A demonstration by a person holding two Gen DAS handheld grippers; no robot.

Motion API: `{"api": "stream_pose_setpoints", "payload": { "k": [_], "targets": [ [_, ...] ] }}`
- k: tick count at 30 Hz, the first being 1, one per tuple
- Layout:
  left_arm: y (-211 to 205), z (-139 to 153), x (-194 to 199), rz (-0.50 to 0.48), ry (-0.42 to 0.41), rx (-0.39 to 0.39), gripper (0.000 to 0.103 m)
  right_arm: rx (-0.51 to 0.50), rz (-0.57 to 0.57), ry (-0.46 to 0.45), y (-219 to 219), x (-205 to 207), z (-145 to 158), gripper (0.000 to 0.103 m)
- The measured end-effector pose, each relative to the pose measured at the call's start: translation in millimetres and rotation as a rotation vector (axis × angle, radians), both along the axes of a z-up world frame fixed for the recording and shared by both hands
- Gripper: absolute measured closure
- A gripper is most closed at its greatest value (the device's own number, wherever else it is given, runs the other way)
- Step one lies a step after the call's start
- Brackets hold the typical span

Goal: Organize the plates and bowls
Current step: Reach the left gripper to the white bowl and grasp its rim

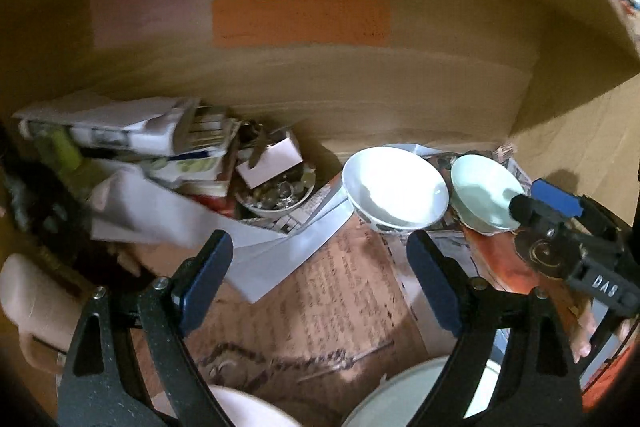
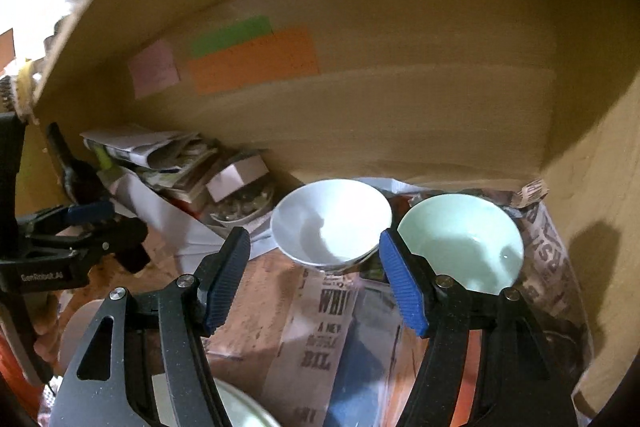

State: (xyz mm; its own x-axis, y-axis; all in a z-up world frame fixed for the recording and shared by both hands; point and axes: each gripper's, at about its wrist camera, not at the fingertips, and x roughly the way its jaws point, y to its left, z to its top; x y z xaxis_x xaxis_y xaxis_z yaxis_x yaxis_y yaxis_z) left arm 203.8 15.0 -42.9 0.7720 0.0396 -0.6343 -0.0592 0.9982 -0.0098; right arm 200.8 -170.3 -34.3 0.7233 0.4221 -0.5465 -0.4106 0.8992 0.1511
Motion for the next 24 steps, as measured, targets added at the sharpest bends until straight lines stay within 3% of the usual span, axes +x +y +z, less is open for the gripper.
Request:
{"api": "stream_pose_setpoints", "payload": {
  "k": [8,17,24],
  "targets": [
    [-12,-28,72,-0.005,0.11,0.02,0.015,0.005,-0.011,0.073,-4,32,-29,0.039],
    [-15,-68,124,-0.025,0.266,-0.016,0.043,0.01,-0.034,0.136,-12,50,-54,0.039],
    [-23,-86,143,-0.081,0.316,-0.026,0.068,0.007,-0.025,0.16,-13,51,-60,0.039]
  ]
}}
